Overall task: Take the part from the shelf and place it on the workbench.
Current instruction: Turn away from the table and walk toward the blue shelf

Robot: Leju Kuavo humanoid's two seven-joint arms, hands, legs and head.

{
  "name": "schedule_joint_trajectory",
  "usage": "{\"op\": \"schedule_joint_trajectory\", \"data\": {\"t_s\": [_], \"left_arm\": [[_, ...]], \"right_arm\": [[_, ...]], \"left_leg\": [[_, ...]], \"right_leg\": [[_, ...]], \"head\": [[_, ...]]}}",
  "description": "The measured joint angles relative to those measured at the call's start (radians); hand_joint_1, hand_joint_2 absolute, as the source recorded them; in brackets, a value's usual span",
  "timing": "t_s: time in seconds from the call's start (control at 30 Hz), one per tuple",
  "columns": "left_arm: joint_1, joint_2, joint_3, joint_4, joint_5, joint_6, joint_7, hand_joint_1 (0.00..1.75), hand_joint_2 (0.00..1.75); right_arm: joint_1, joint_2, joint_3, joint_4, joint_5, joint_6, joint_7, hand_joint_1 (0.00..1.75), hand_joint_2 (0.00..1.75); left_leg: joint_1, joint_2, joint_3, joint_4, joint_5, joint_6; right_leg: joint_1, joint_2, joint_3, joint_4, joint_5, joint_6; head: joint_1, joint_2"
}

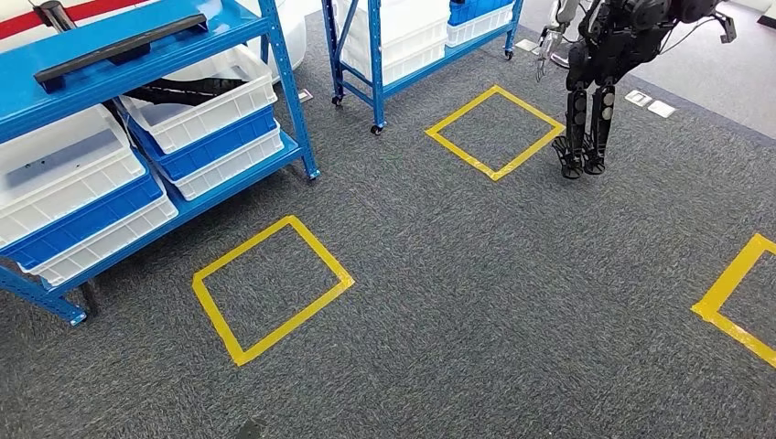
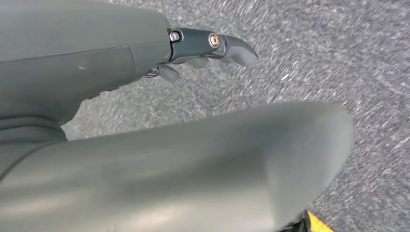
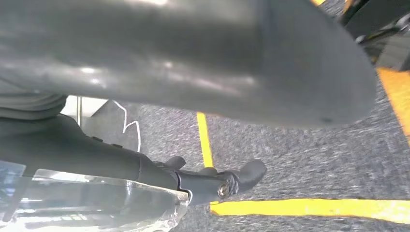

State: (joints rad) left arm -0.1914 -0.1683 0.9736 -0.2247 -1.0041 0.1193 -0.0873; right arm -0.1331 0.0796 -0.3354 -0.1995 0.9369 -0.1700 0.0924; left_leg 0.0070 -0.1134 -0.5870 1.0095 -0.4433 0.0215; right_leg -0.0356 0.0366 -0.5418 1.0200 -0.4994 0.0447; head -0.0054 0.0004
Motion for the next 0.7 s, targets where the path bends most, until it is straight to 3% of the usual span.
{"op": "schedule_joint_trajectory", "data": {"t_s": [0.03, 0.1, 0.17, 0.23, 0.27, 0.3, 0.33, 0.4, 0.47, 0.53, 0.6, 0.67, 0.7], "left_arm": [[0.001, 0.001, 0.000, 0.000, 0.000, -0.002, 0.005, 0.00, 0.00], [0.003, 0.002, 0.000, 0.000, 0.000, -0.003, 0.016, 0.00, 0.00], [0.002, 0.002, 0.000, 0.000, 0.000, -0.003, 0.021, 0.00, 0.00], [0.003, 0.001, -0.001, 0.000, -0.001, -0.004, 0.024, 0.00, 0.00], [0.004, 0.000, -0.001, 0.000, -0.001, -0.004, 0.025, 0.00, 0.00], [0.006, 0.000, -0.002, 0.000, -0.001, -0.005, 0.025, 0.00, 0.00], [0.007, 0.000, -0.003, 0.000, -0.001, -0.005, 0.025, 0.00, 0.00], [0.005, 0.001, -0.007, 0.000, -0.001, -0.006, 0.024, 0.00, 0.00], [0.001, 0.002, -0.011, 0.000, -0.001, -0.007, 0.023, 0.00, 0.00], [0.001, 0.003, -0.013, 0.000, -0.001, -0.007, 0.023, 0.00, 0.00], [0.004, 0.002, -0.014, 0.000, -0.001, -0.008, 0.023, 0.00, 0.00], [0.003, 0.000, -0.014, 0.000, 0.000, -0.009, 0.023, 0.00, 0.00], [0.001, -0.001, -0.015, 0.000, 0.000, -0.010, 0.023, 0.00, 0.00]], "right_arm": [[0.000, 0.000, 0.000, 0.000, -0.001, 0.002, 0.000, 0.00, 0.00], [-0.001, 0.001, -0.001, 0.000, -0.004, 0.007, 0.001, 0.00, 0.00], [-0.001, 0.002, -0.001, 0.000, -0.005, 0.012, 0.001, 0.00, 0.00], [0.002, 0.001, -0.001, 0.000, -0.005, 0.014, 0.002, 0.00, 0.00], [0.002, 0.001, -0.001, 0.000, -0.004, 0.015, 0.002, 0.00, 0.00], [0.001, 0.001, -0.001, 0.000, -0.003, 0.015, 0.002, 0.00, 0.00], [0.000, 0.001, -0.001, 0.000, -0.003, 0.015, 0.002, 0.00, 0.00], [-0.002, 0.002, -0.001, 0.000, -0.001, 0.015, 0.002, 0.00, 0.00], [-0.004, 0.003, -0.001, 0.000, -0.001, 0.015, 0.002, 0.00, 0.00], [-0.005, 0.004, -0.001, 0.000, 0.000, 0.015, 0.002, 0.00, 0.00], [-0.006, 0.005, -0.001, -0.001, 0.000, 0.015, 0.003, 0.00, 0.00], [-0.005, 0.003, -0.002, -0.001, 0.000, 0.015, 0.003, 0.00, 0.00], [-0.003, 0.003, -0.002, -0.001, 0.000, 0.015, 0.003, 0.00, 0.00]], "left_leg": [[0.003, 0.000, -0.002, 0.001, 0.000, -0.004], [0.006, 0.039, -0.021, 0.040, -0.025, -0.010], [0.005, 0.092, -0.074, 0.152, -0.085, -0.017], [0.006, 0.107, -0.134, 0.270, -0.131, -0.020], [0.006, 0.109, -0.146, 0.293, -0.131, -0.019], [0.006, 0.111, -0.138, 0.276, -0.111, -0.016], [0.004, 0.118, -0.111, 0.225, -0.079, -0.010], [-0.008, 0.166, -0.041, 0.090, -0.026, 0.010], [-0.022, 0.201, -0.009, 0.022, -0.015, 0.026], [-0.024, 0.180, -0.006, 0.012, -0.014, 0.032], [-0.017, 0.154, 0.005, -0.005, -0.004, 0.039], [-0.011, 0.128, 0.010, -0.015, 0.004, 0.044], [-0.010, 0.113, 0.009, -0.015, 0.005, 0.046]], "right_leg": [[0.000, -0.008, 0.001, 0.000, 0.002, -0.009], [0.000, -0.024, 0.003, -0.002, 0.004, -0.023], [0.005, -0.043, 0.003, -0.003, 0.002, -0.033], [0.011, -0.068, 0.003, -0.003, -0.001, -0.039], [0.013, -0.080, 0.004, -0.003, -0.003, -0.042], [0.015, -0.091, 0.005, -0.003, -0.004, -0.043], [0.017, -0.101, 0.008, -0.003, -0.006, -0.045], [0.024, -0.120, 0.013, -0.003, -0.010, -0.046], [0.028, -0.140, 0.016, -0.004, -0.015, -0.040], [0.031, -0.160, 0.022, -0.007, -0.019, -0.033], [0.032, -0.132, 0.017, 0.017, -0.036, -0.029], [0.028, -0.072, -0.029, 0.116, -0.081, -0.033], [0.026, -0.054, -0.065, 0.185, -0.108, -0.035]], "head": [[-0.001, 0.000], [-0.005, 0.000], [-0.010, 0.000], [-0.012, 0.000], [-0.012, 0.000], [-0.012, 0.000], [-0.012, 0.000], [-0.012, 0.000], [-0.011, 0.000], [-0.012, 0.000], [-0.011, 0.000], [-0.006, 0.000], [-0.004, 0.000]]}}
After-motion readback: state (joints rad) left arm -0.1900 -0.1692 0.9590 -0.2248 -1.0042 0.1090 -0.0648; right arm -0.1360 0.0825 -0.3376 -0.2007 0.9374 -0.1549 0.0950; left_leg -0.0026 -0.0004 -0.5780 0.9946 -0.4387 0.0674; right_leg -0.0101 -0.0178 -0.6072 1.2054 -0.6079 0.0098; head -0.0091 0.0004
